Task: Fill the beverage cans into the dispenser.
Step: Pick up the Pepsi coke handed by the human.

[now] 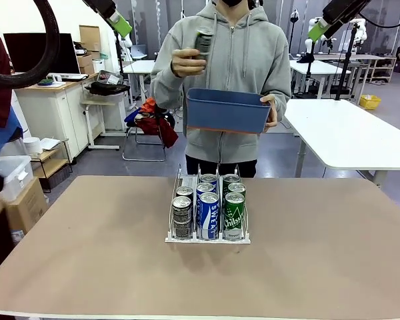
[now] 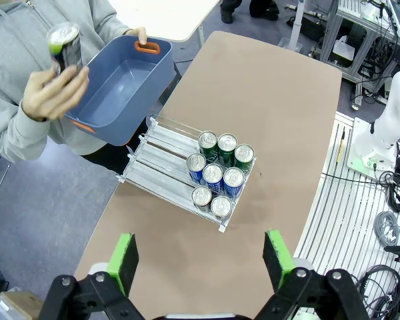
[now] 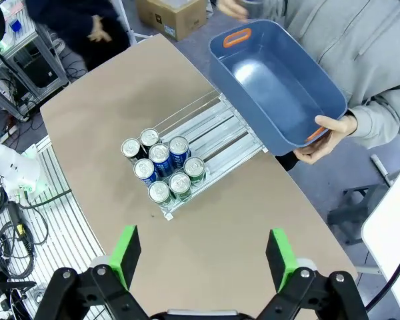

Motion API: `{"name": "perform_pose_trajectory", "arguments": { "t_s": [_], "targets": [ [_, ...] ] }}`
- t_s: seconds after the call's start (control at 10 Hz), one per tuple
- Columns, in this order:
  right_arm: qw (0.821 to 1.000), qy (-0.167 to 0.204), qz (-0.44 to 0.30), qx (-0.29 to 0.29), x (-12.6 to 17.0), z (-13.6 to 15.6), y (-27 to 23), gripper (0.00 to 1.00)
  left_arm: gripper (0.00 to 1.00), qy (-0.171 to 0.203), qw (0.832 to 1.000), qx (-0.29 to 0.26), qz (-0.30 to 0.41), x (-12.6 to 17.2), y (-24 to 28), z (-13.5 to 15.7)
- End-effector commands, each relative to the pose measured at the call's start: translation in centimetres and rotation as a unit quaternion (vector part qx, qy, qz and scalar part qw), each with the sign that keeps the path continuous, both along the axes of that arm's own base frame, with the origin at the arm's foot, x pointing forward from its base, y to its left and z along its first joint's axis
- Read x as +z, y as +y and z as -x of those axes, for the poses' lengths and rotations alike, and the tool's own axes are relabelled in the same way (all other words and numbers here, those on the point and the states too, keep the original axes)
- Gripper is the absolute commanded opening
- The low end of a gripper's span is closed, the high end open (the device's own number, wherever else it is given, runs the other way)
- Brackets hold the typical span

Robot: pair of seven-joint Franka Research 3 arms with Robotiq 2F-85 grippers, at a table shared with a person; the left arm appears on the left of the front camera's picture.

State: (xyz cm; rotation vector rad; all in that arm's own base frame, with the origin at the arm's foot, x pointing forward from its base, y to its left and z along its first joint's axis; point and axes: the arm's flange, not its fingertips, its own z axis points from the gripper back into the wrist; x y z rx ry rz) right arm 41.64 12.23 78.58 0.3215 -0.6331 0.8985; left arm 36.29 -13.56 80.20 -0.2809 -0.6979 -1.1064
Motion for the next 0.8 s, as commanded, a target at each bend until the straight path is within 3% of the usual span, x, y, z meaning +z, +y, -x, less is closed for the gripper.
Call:
{"name": "perform_pose_trajectory", "arguments": {
  "t_s": [0.0, 0.7],
  "targets": [
    [1.0, 0.0, -0.002, 0.002, -0.04, 0.14, -0.11, 1.0, 1.0, 0.003, 1.0, -0.008, 0.004, -0.04, 0.31, 0.05],
    [1.0, 0.0, -0.002, 0.002, -0.04, 0.14, -0.11, 1.0, 1.0, 0.003, 1.0, -0.008, 0.004, -0.04, 0.31, 0.05]
  ]
}}
